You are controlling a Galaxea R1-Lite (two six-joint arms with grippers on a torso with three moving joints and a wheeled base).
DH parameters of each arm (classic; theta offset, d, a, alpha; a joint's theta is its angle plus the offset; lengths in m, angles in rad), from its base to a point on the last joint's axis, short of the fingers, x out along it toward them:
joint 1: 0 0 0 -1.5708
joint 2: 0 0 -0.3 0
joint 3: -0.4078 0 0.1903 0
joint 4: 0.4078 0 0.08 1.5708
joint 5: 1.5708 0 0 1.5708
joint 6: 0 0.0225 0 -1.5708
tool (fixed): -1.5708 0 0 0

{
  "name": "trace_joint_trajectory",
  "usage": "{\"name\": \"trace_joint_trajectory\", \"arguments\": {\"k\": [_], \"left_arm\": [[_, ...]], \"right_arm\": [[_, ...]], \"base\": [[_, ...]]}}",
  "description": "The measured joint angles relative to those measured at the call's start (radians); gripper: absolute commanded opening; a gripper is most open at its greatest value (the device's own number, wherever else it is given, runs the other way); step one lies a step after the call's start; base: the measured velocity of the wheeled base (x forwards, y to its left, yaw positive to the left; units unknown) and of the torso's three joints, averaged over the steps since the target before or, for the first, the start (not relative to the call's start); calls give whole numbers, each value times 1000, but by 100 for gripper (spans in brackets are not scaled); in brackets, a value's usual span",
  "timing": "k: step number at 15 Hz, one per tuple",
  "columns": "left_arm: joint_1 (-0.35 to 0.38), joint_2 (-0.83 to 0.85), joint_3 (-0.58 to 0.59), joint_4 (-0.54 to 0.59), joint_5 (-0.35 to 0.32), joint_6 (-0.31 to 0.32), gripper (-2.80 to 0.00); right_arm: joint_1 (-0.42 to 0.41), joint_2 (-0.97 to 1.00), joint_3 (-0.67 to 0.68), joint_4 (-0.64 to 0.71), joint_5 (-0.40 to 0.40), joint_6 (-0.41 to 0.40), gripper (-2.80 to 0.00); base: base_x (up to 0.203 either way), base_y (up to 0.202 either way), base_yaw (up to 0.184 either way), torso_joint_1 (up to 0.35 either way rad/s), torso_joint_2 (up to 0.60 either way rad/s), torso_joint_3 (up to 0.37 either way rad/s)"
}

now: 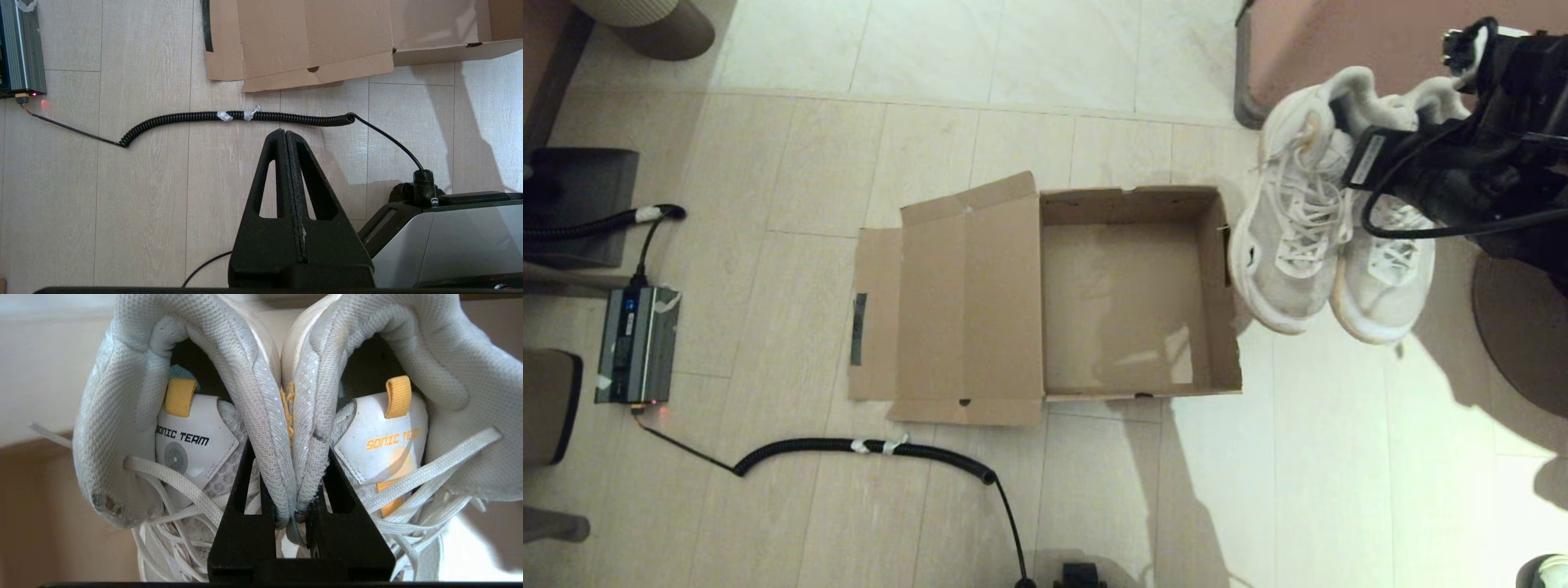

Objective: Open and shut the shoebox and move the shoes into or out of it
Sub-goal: Put the shoes out of the shoe box

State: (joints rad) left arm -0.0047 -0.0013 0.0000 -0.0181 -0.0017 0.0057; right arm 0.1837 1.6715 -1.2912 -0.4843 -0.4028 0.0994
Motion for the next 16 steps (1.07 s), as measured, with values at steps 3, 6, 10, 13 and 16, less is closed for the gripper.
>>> {"name": "trace_joint_trajectory", "arguments": {"k": [3,6,10,13,16], "left_arm": [[0,0,0,0,0,0,-280],[0,0,0,0,0,0,-280],[0,0,0,0,0,0,-280],[0,0,0,0,0,0,-280],[0,0,0,0,0,0,-280]], "right_arm": [[-101,49,-2,-29,27,-3,-280],[-156,133,-6,-102,50,-22,-280],[-188,266,-1,-231,51,-52,-280],[-192,354,-5,-290,63,-78,-280],[-205,425,-1,-340,142,-82,-280]], "base": [[0,0,0,0,0,0],[0,0,0,0,0,0],[0,0,0,0,0,0],[0,0,0,0,0,0],[0,0,0,0,0,0]]}}
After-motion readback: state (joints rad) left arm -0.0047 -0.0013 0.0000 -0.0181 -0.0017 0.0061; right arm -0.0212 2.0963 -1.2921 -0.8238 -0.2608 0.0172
